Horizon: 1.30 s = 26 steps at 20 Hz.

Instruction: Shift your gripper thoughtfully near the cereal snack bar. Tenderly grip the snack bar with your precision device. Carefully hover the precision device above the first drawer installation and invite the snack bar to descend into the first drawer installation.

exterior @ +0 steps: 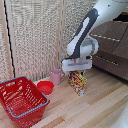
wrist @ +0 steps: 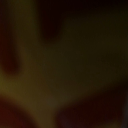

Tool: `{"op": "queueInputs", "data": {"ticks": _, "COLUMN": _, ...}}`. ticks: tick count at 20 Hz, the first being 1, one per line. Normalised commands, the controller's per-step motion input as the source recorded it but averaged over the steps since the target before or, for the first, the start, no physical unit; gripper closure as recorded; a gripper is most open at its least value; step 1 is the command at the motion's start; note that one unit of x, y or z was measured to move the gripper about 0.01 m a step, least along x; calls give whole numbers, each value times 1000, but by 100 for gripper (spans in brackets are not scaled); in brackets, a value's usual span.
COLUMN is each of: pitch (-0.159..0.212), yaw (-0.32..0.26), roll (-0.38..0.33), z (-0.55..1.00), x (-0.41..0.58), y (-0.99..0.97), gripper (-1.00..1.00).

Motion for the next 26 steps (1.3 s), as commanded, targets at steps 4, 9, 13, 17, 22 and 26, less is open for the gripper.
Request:
{"op": "queueInputs", "data": {"ticks": 4, "pitch": 0, "yaw": 0, "roll": -3, "z": 0, "x": 0, "y": 22, "gripper": 100}}
{"op": "queueInputs", "data": {"ticks": 9, "pitch": 0, "yaw": -14, "roll": -16, "z": 19, "x": 4, "y": 87, "gripper": 100}}
{"op": "queueInputs", "data": {"ticks": 13, "pitch": 9, "yaw": -11, "roll": -5, "z": 236, "x": 0, "y": 60, "gripper": 100}}
{"op": "queueInputs", "data": {"ticks": 17, "pitch": 7, "yaw": 0, "roll": 3, "z": 645, "x": 41, "y": -39, "gripper": 100}}
{"op": "queueInputs", "data": {"ticks": 22, "pitch": 35, "yaw": 0, "roll": 0, "z": 927, "x": 138, "y": -14, "gripper": 100}}
{"op": "queueInputs", "data": {"ticks": 26, "pitch": 67, "yaw": 15, "roll": 0, "z": 1000, "x": 199, "y": 0, "gripper": 100}}
